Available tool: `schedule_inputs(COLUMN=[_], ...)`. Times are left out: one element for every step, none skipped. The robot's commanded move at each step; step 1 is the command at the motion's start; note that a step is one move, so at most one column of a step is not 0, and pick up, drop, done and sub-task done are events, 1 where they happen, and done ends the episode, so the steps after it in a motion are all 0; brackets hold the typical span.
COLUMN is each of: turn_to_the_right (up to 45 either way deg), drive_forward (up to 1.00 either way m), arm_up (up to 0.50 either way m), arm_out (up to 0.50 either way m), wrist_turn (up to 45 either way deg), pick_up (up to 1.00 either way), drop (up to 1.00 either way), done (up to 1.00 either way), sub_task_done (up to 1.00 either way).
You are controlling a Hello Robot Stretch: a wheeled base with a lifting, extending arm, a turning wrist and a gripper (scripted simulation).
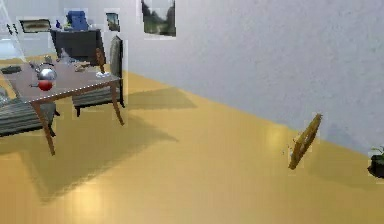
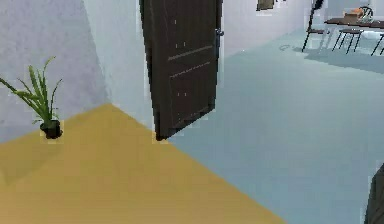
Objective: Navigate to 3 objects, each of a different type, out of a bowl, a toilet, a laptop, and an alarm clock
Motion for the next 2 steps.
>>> schedule_inputs(turn_to_the_right=[0.0,-3.0], drive_forward=[1.0,0.0], arm_up=[0.0,0.0], arm_out=[0.0,0.0], wrist_turn=[0.0,0.0], pick_up=[0.0,0.0], drop=[0.0,0.0], done=[0.0,0.0], sub_task_done=[0.0,0.0])
